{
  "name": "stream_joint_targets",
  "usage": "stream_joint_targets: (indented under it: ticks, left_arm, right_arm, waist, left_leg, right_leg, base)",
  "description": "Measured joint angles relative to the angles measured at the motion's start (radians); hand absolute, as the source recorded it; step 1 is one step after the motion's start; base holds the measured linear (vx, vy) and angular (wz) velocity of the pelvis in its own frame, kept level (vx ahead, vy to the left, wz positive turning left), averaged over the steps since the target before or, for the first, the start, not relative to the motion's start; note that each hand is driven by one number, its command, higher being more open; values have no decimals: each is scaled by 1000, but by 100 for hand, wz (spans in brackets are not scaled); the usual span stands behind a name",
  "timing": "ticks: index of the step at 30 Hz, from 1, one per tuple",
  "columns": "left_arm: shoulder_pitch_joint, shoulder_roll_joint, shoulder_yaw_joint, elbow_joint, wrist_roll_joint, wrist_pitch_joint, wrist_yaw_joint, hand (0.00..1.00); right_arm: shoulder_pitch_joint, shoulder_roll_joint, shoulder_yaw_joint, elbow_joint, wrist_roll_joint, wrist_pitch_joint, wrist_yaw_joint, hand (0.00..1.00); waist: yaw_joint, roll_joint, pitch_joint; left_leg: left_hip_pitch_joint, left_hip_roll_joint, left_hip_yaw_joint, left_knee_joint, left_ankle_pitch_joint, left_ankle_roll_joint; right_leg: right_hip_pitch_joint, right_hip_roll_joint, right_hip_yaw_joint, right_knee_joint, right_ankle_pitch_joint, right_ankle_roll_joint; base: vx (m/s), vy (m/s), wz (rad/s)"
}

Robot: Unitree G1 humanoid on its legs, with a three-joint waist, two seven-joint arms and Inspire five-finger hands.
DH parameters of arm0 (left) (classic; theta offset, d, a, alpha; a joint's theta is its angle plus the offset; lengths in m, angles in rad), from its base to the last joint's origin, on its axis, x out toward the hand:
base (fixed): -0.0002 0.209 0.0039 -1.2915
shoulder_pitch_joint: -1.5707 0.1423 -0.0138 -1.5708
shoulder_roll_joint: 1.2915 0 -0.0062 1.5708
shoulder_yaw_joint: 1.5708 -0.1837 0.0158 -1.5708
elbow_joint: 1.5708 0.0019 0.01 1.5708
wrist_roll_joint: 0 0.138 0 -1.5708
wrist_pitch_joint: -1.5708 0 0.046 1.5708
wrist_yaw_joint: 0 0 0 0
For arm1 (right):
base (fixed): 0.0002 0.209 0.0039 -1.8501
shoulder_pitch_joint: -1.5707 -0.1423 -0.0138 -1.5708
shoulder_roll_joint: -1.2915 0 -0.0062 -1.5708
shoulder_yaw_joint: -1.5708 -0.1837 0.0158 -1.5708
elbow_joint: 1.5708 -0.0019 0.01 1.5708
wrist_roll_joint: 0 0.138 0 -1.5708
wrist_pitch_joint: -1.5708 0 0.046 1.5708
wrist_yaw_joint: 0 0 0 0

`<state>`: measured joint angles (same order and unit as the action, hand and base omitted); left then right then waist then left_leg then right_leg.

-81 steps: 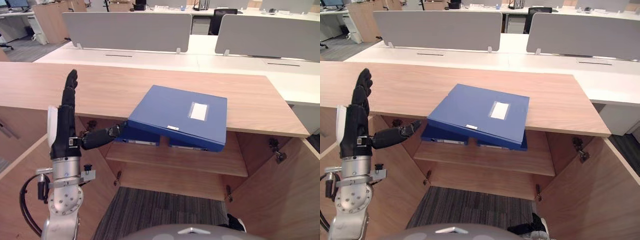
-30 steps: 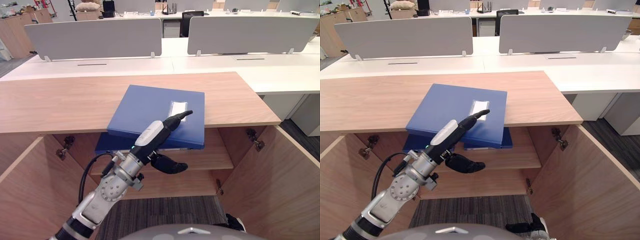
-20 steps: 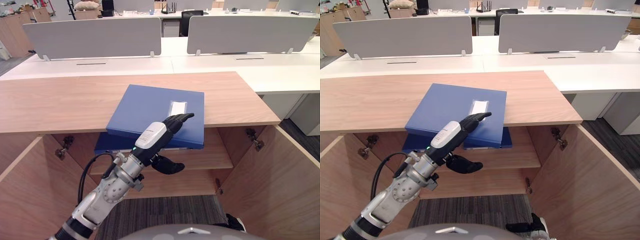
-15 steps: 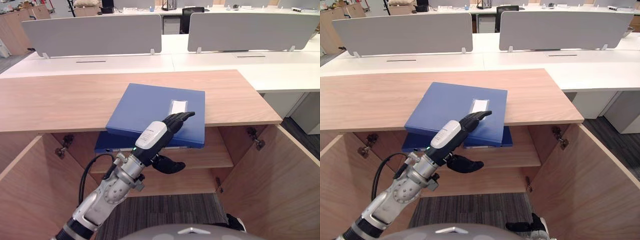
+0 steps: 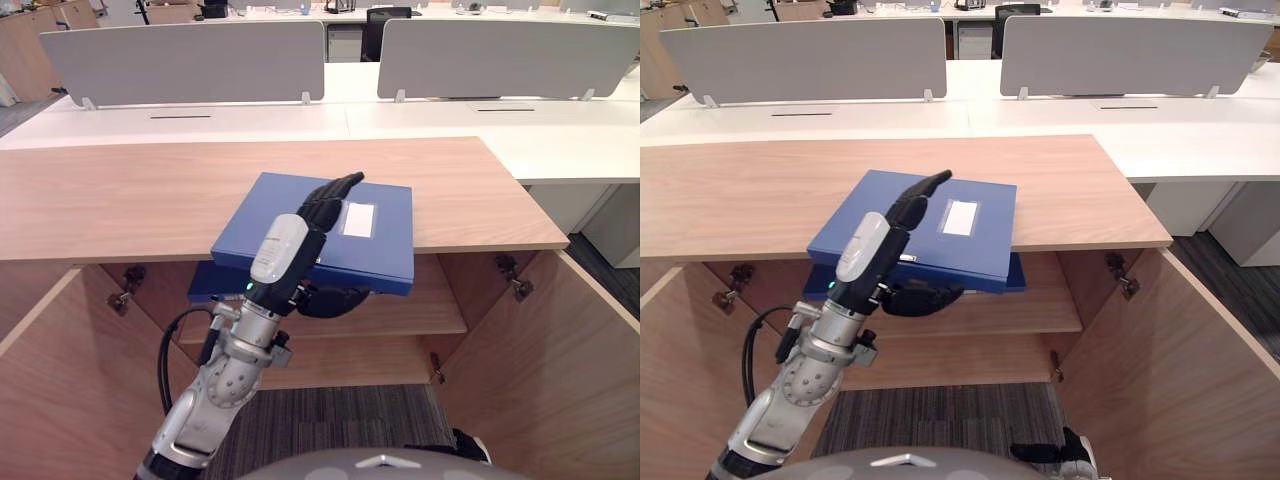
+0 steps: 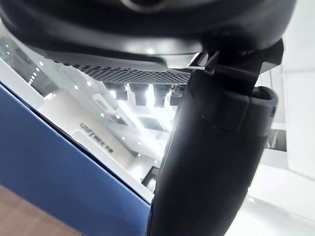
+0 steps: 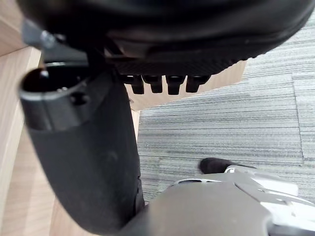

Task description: Walk over to the cabinet, pick up the folder, carry it to the office cabinet, place the folder inside the office cabinet, then close the office cabinet door

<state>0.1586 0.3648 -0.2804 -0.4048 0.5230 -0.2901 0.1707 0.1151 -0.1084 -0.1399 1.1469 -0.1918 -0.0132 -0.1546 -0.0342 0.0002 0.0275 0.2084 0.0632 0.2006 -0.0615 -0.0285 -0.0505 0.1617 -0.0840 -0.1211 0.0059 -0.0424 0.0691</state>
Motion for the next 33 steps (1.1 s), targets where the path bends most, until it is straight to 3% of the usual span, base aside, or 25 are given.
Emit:
stream_joint_targets:
  ticks: [9,17,31,32,33]
  left_arm:
    - [96,14,55,1,79,18,19,100]
    - [103,30,90,17,159,22,26,100]
    - [102,28,140,81,276,82,106,100]
    - [102,28,140,82,280,83,106,0]
    - [102,27,140,82,295,83,106,0]
  right_arm:
    - [2,-5,1,0,-1,0,0,100]
    - [2,-7,2,-1,-2,0,1,100]
    - [1,-7,2,-1,1,0,1,100]
    - [1,-7,2,-1,1,0,1,100]
    - [1,-7,2,-1,2,0,1,100]
  waist:
    - [3,5,-4]
    - [3,7,-5]
    - [2,7,-4]
    - [1,7,-4]
    - [1,7,-4]
  left_leg:
    - [2,-2,-9,-5,4,0]
    - [5,-5,-16,-23,16,1]
    - [5,-8,-17,-25,16,1]
    - [4,-8,-17,-26,16,1]
    - [4,-8,-17,-26,16,1]
  right_leg:
    - [-2,-2,-14,4,-2,0]
    - [-2,-2,-23,-2,-2,0]
    - [-1,-4,-24,-6,-1,1]
    - [-1,-4,-24,-7,-1,1]
    - [-1,-4,-24,-8,-1,1]
  base:
    - [-35,-21,3]
    - [-4,-4,2]
    - [-2,-2,0]
    - [0,0,0]
    - [0,0,0]
